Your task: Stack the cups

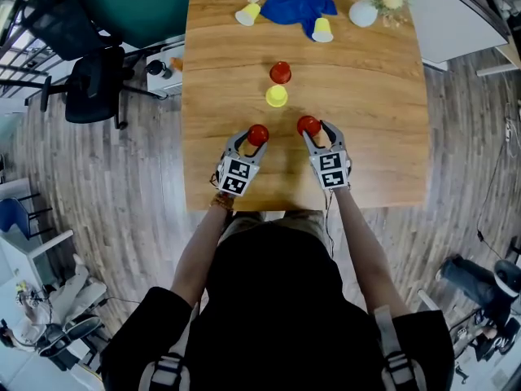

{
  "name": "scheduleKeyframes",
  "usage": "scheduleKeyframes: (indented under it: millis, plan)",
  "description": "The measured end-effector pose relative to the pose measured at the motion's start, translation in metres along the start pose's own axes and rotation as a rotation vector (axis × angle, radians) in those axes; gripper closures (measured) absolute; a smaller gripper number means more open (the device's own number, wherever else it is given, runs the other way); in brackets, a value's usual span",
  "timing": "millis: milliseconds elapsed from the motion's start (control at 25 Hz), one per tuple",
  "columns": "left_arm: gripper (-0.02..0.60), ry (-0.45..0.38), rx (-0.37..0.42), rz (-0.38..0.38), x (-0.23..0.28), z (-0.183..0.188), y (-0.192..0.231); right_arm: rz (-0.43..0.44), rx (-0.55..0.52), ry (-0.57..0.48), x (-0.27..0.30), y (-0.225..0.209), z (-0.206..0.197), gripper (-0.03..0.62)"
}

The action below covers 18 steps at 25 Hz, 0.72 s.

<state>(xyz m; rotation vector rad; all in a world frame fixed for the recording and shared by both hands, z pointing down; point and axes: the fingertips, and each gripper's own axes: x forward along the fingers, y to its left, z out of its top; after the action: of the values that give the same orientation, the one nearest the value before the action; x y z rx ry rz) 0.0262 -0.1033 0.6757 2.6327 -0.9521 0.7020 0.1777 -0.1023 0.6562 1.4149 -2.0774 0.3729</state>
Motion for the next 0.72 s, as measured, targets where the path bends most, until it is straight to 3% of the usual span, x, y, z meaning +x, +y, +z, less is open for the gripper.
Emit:
scheduleKeyframes:
  millis: [200, 440, 720]
  plan:
    - [0.347, -0.026, -0.025, -0.032, -0.014, 0.004, 0.003, 0.015, -0.033, 0.014, 0.0, 0.006, -0.012, 0.362]
    - [0.348, -0.056, -0.086, 0.03, -0.045, -0.003, 0.024, 0.01, -0.035, 0.045, 0.003, 0.014, -0.032, 0.362]
    - [0.348, -0.098, -0.107, 0.101, -0.072, 0.003, 0.051, 0.016, -0.037, 0.063, 0.016, 0.023, -0.035, 0.362]
